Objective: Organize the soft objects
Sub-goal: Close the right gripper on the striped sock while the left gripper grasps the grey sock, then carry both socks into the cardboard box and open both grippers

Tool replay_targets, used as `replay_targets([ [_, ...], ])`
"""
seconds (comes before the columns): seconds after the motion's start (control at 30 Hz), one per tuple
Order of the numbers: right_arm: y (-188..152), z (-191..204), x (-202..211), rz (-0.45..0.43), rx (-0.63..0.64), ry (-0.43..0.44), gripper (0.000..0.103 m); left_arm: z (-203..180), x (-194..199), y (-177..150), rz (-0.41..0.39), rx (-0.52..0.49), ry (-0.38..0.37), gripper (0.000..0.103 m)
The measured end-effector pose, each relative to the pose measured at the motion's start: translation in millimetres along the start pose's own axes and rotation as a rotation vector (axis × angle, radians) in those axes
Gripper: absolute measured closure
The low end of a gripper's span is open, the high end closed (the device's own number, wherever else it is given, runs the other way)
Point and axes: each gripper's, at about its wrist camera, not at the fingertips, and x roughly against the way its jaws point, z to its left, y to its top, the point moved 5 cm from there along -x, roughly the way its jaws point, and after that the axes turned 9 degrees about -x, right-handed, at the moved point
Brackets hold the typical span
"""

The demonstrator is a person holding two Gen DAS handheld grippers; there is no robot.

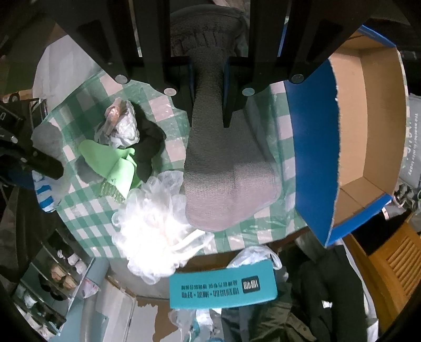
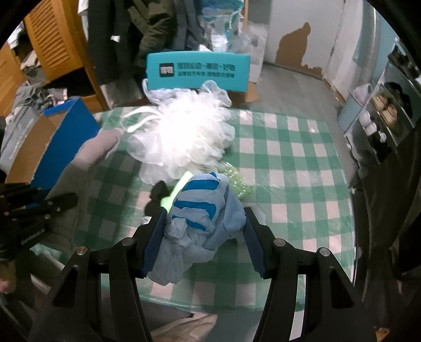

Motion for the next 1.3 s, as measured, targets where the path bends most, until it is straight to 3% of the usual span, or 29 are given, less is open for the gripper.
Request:
replay_targets([
  [0.63, 22, 57, 35, -0.074, 0.071, 0.088, 0.046, 25, 53, 5, -0.138, -0.008, 0.057, 0.087],
  [1.3, 47, 128, 40, -0.1, 0.139, 0.154, 0.046, 89, 93, -2, -0.236, 0.116, 0.086, 0.087],
])
